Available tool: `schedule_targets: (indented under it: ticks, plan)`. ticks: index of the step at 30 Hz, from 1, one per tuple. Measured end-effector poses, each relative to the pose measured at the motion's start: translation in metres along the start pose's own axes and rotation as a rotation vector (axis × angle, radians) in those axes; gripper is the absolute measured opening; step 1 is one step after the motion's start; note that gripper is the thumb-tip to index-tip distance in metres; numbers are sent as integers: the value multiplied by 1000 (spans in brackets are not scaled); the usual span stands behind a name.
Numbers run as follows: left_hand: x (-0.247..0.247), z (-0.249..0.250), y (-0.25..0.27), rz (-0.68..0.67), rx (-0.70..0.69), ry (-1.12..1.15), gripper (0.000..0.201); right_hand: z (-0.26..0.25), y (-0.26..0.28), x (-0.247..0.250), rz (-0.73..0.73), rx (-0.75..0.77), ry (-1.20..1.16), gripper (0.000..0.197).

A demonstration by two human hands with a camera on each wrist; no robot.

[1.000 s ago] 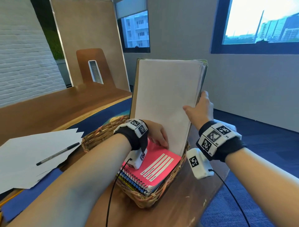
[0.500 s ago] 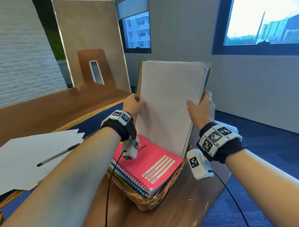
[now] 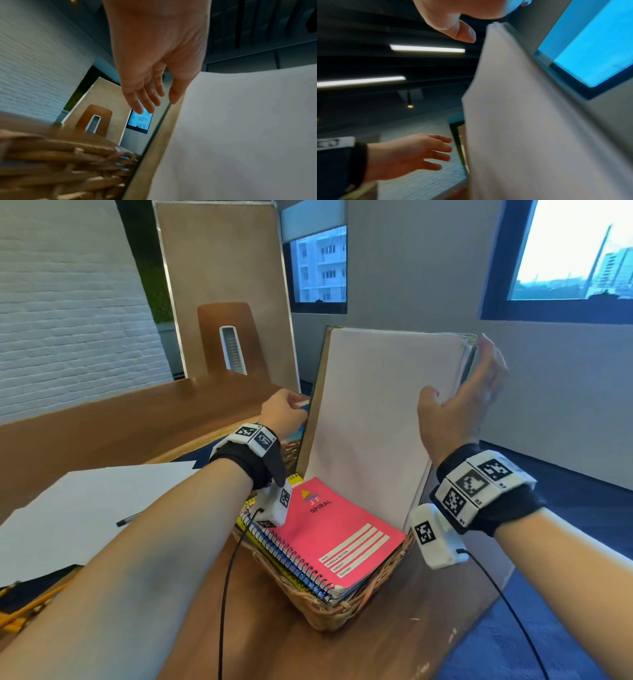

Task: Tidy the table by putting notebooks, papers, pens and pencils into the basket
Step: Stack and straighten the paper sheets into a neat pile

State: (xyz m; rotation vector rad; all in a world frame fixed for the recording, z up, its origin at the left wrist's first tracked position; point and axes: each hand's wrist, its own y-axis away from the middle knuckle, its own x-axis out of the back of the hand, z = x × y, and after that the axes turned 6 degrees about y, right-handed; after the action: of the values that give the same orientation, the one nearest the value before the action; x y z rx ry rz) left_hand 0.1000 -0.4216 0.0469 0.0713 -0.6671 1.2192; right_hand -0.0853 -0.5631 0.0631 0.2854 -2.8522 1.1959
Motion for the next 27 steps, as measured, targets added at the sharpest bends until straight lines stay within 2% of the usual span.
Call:
schedule_targets:
  ticks: [3, 6, 11, 15, 19, 21, 27]
  plan:
    - [25, -4, 6, 31, -32, -32, 34, -34, 1, -12, -41, 103, -94, 67]
    - [55, -14, 16, 72, -31, -105, 32, -67, 10, -35, -151, 141, -223, 60]
    - [121, -49, 57, 118, 10, -305, 24, -115, 54, -77, -333, 184, -371, 51]
    - [181, -83, 102, 121, 121, -441, 19, -155, 95, -100, -466, 246, -513, 45]
    - [245, -120, 155, 179, 300, -502, 19, -194, 138, -124, -621, 330, -598, 38]
    - [268, -139, 177, 203, 378, -528, 19, -204, 158, -134, -709, 371, -579, 36]
    - [320, -185, 247, 292, 555, -638, 16, -208, 235, -178, -1137, 428, -344, 26]
